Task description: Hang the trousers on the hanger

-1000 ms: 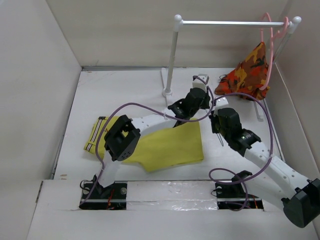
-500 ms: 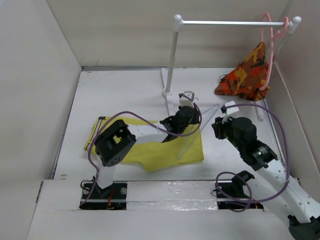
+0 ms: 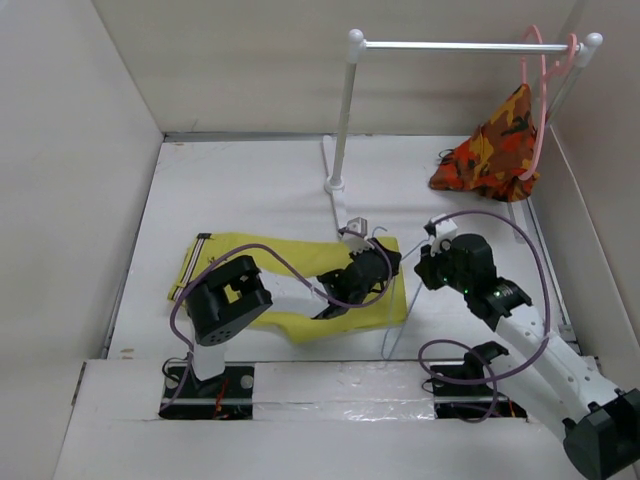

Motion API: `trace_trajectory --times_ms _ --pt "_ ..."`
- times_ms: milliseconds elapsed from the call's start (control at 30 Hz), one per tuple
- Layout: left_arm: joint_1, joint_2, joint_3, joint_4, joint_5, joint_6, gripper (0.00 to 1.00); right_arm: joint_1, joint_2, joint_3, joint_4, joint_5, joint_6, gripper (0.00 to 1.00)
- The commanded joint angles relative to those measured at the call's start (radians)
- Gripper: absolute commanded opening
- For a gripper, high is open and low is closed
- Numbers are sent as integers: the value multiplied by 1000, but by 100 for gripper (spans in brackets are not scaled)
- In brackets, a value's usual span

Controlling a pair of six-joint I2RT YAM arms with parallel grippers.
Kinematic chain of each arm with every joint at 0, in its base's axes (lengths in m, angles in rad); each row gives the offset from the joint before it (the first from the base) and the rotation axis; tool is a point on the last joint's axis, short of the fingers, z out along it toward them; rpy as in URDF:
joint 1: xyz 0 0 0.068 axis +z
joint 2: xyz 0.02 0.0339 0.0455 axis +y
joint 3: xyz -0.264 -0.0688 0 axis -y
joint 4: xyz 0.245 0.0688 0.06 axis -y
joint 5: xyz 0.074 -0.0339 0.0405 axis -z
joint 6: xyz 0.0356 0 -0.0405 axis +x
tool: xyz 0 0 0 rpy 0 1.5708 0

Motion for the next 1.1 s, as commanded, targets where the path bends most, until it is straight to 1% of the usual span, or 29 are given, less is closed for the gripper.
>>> trace_trajectory --times_ms 0,33,67,100,200,300,333,367,400,433,467,500,567,600,667,733,800,833,933,1067 --pt "-9 -56 -49 131 -55 -114 0 -35 -26 -46 107 -30 52 19" --pt "-9 -59 -56 142 -52 -112 0 -45 -28 -60 122 -18 66 32" --pt "-9 -63 -64 144 -52 -109 0 -58 -32 -74 156 -13 83 42" --pt "-9 -70 -67 145 -52 -103 0 -70 -48 -94 174 -16 106 60" --pt "-19 -89 -99 179 -49 -69 0 -118 -66 -124 283 -44 150 78" --pt "-19 -89 -130 220 -32 -57 0 -174 15 -134 387 -77 170 79" --pt "-19 -89 -132 222 -31 -55 0 -184 96 -128 410 -147 177 78" --pt "-19 -89 -135 221 -29 -52 0 -193 134 -120 429 -192 178 77" --pt "-19 -90 -139 222 -32 -55 0 -193 167 -114 437 -220 171 63" --pt "-28 -93 -144 224 -35 -60 0 -193 202 -114 450 -261 167 52" --pt "-28 -92 -148 222 -42 -66 0 -193 202 -126 463 -268 167 38" --pt "-28 -87 -142 208 -57 -78 0 -193 198 -134 460 -271 152 18" --pt "-58 -75 -113 187 -84 -83 0 -193 170 -144 420 -291 123 16" --pt "-58 -54 -104 172 -119 -81 0 -193 161 -149 405 -298 102 12" --pt "-58 -29 -81 159 -134 -103 0 -193 140 -152 357 -312 85 11" --pt "-58 6 -78 175 -134 -138 0 -193 129 -164 348 -309 78 16" --pt "-58 45 -60 179 -137 -152 0 -193 133 -177 368 -271 83 30" --pt "-58 52 -55 178 -146 -158 0 -193 145 -184 375 -271 82 41" --pt "-49 65 -52 162 -183 -167 0 -193 228 -177 377 -318 69 44" --pt "-29 62 -69 159 -204 -160 0 -193 299 -227 505 -363 111 44"
